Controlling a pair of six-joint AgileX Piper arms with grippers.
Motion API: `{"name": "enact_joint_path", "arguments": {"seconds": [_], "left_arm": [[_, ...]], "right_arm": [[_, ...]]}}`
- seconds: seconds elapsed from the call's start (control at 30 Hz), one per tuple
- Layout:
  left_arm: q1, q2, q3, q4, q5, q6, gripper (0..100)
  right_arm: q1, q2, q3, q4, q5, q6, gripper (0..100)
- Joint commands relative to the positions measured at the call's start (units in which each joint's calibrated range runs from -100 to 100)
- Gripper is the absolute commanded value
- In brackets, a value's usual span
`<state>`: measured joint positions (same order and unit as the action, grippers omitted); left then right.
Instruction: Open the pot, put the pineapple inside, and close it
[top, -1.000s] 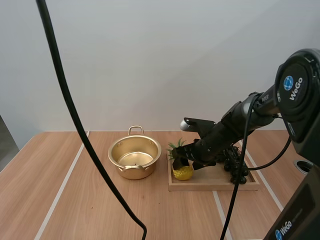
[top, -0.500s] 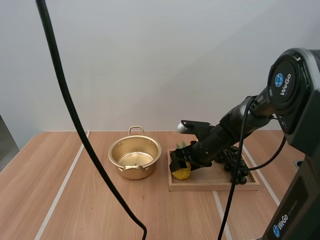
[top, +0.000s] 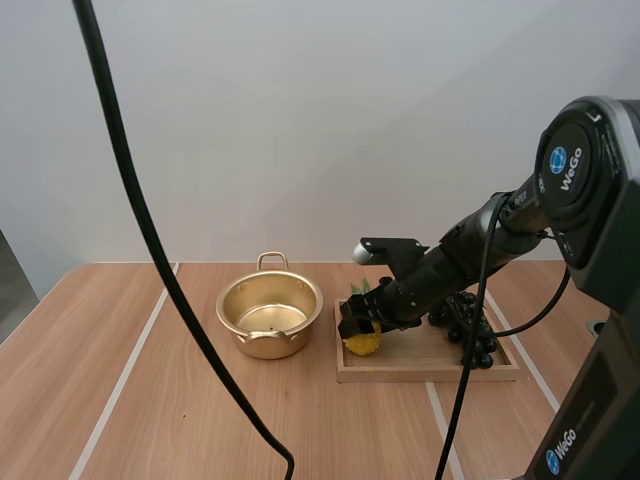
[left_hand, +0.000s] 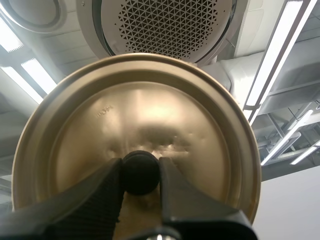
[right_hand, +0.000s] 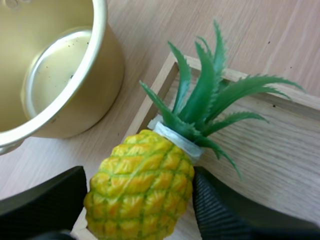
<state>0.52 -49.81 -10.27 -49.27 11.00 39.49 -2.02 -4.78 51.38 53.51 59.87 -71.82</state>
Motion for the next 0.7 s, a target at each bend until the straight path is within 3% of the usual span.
{"name": "enact_joint_path", "arguments": {"seconds": [0.0,0.27,0.67], "left_arm": [[-0.11,-0.5,-0.2,0.3,0.2,-0.3,0],[-0.11,-0.5,-0.2,0.3,0.2,-0.3,0],[-0.11,-0.5,-0.2,0.3,0.2,-0.3,0]], "right_arm": [[0.0,-0.3,-0.3,1.1,-0.5,0.6,0],[0.0,-1.6,-0.3,0.9,0.2,1.1,0],[0.0,-16.3,-6.8,3.1,9.0,1.5,0]]}}
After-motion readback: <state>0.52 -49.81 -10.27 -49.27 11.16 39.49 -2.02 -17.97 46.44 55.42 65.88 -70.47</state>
